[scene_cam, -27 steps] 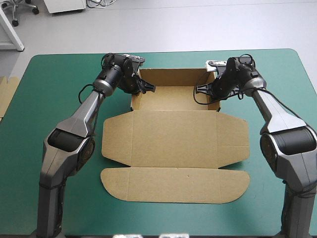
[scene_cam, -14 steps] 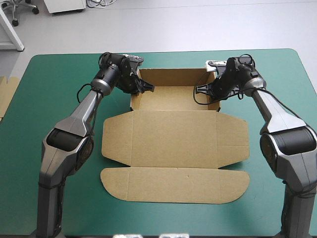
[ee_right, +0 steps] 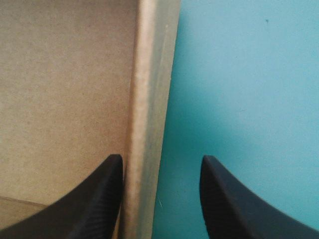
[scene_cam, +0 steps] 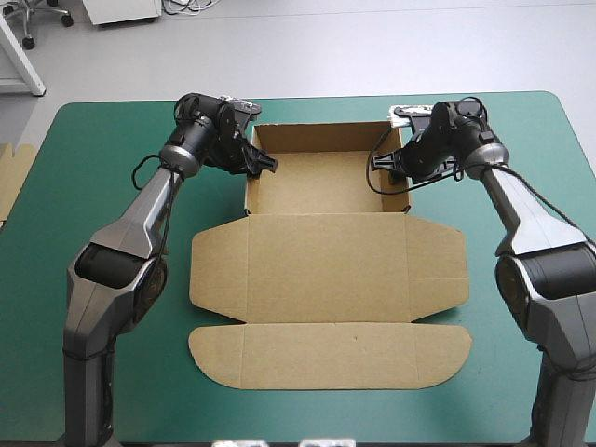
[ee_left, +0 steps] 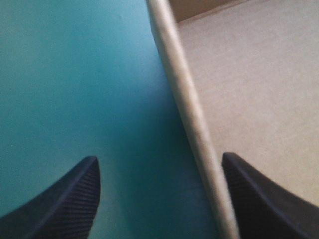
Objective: Fold the box
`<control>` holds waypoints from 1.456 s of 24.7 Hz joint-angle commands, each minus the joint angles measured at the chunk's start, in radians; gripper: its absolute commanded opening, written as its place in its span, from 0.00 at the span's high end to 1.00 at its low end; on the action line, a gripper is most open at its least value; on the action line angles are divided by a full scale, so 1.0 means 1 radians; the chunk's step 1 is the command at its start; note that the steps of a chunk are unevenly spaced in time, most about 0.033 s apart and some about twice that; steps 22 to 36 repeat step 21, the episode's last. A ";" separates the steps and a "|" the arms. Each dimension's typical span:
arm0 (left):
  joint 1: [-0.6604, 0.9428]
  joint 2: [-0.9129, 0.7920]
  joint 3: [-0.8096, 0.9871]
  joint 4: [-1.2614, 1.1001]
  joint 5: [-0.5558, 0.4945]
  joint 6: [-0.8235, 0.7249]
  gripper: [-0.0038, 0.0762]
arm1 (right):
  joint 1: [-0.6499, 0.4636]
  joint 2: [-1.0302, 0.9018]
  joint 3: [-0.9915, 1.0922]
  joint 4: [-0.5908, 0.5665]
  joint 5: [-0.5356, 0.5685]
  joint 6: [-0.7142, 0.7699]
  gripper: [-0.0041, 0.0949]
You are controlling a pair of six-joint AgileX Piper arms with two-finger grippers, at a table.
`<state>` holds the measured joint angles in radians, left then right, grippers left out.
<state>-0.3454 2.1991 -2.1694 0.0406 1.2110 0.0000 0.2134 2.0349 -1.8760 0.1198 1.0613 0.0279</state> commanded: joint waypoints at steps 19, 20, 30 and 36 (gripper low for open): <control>-0.017 -0.384 0.130 -0.041 -0.012 0.007 0.36 | -0.012 -0.389 0.130 0.033 -0.040 -0.028 0.55; -0.017 -0.430 0.189 -0.041 -0.050 0.007 0.36 | -0.012 -0.417 0.172 0.033 -0.067 -0.034 0.56; -0.017 -0.510 0.309 -0.041 -0.127 0.000 0.36 | -0.012 -0.469 0.251 0.042 -0.130 -0.038 0.56; -0.017 -0.510 0.309 -0.041 -0.127 0.000 0.36 | -0.012 -0.469 0.251 0.042 -0.130 -0.038 0.56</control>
